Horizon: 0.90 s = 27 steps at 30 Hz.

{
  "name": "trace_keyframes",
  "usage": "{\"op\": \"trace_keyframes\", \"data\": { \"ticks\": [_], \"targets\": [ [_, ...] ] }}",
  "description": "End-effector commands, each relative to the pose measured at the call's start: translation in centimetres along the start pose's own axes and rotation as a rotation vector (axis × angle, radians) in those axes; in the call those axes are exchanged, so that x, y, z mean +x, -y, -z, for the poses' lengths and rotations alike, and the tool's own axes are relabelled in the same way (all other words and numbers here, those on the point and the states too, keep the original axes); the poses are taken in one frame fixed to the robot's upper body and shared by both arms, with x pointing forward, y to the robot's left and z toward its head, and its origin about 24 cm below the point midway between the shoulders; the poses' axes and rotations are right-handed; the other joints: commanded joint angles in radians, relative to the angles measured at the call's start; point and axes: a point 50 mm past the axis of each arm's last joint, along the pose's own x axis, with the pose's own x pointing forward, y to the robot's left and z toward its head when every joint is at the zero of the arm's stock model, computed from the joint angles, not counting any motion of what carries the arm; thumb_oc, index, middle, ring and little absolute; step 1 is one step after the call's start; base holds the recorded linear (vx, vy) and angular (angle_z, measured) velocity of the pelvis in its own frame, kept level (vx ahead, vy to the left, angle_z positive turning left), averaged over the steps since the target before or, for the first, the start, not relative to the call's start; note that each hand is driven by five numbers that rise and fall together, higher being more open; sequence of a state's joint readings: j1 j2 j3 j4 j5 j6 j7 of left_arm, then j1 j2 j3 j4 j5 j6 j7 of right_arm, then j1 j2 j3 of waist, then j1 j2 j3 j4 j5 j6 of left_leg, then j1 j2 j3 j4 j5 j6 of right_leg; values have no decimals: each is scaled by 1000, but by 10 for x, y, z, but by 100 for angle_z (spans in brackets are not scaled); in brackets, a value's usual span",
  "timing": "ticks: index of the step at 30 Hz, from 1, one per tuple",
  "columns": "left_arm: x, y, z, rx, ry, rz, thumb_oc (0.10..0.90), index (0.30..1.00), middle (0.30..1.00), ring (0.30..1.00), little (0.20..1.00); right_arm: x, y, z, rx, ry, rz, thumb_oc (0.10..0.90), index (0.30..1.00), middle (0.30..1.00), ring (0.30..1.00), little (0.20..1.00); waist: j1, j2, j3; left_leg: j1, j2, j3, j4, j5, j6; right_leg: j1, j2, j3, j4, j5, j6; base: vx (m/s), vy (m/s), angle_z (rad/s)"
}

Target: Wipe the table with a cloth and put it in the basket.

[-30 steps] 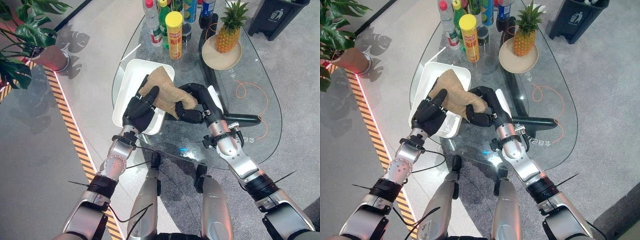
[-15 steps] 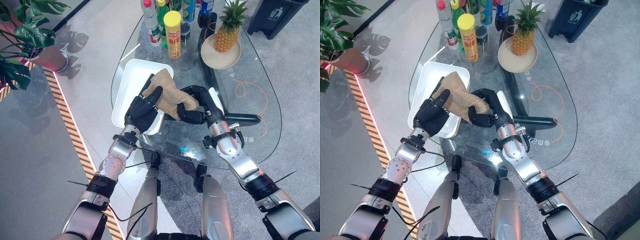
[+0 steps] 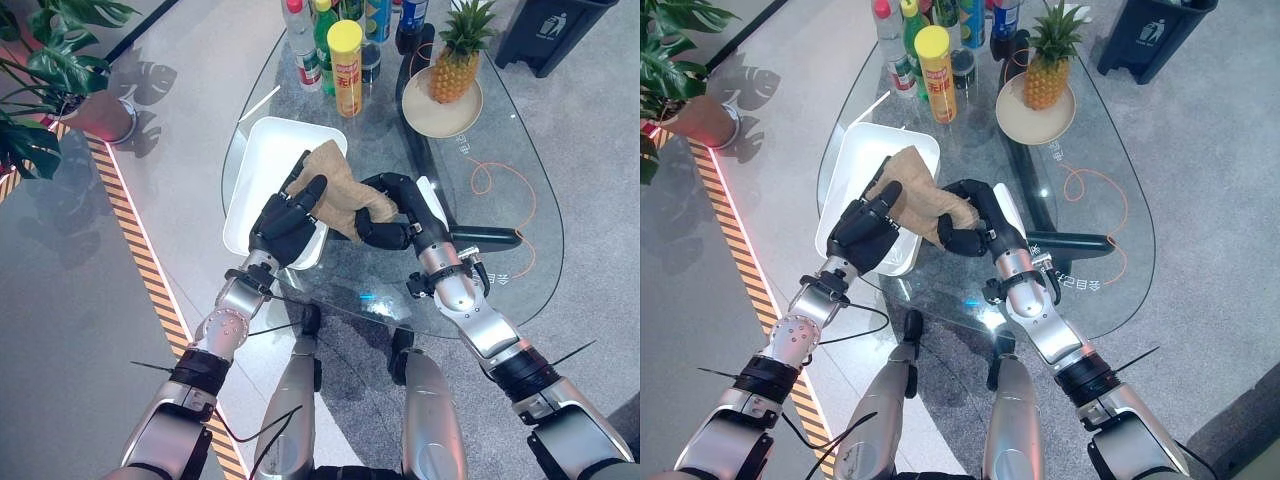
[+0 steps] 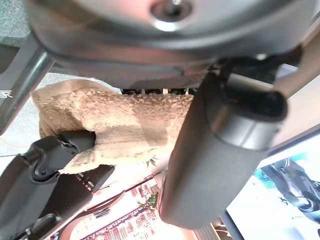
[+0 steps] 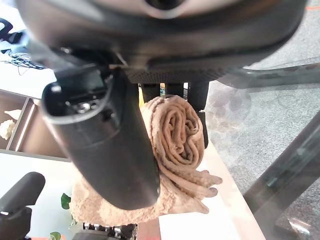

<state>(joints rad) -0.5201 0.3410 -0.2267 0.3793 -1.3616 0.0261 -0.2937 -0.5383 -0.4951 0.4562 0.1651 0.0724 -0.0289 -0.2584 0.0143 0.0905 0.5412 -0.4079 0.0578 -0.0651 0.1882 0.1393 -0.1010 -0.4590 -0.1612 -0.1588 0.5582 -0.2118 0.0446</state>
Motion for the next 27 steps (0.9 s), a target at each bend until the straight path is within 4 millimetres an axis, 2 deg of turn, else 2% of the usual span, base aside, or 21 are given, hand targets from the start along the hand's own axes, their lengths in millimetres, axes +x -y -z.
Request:
{"op": "trace_keyframes", "data": {
  "ticks": [1, 26, 27],
  "targets": [
    [29, 72, -29, 80, 71, 365, 100, 300, 300, 300, 200, 18, -2, -109, 73, 481, -30, 100, 300, 300, 300, 200, -30, -72, -21, 57, -91, 94, 123, -182, 51, 118, 51, 23, -248, 153, 1, 0, 0, 0],
    [32, 72, -29, 92, 77, 331, 100, 300, 300, 300, 200, 19, -1, -121, 81, 534, -32, 100, 300, 300, 300, 200, -28, -69, -21, 71, -93, 97, 85, -171, 53, 118, 54, 14, -265, 162, 7, 0, 0, 0],
    [32, 73, -30, 91, 87, 326, 100, 300, 300, 300, 200, 19, -1, -121, 83, 531, -30, 202, 387, 387, 387, 302, -28, -69, -21, 71, -93, 97, 84, -170, 53, 118, 54, 14, -266, 163, 7, 0, 0, 0]
  ]
}}
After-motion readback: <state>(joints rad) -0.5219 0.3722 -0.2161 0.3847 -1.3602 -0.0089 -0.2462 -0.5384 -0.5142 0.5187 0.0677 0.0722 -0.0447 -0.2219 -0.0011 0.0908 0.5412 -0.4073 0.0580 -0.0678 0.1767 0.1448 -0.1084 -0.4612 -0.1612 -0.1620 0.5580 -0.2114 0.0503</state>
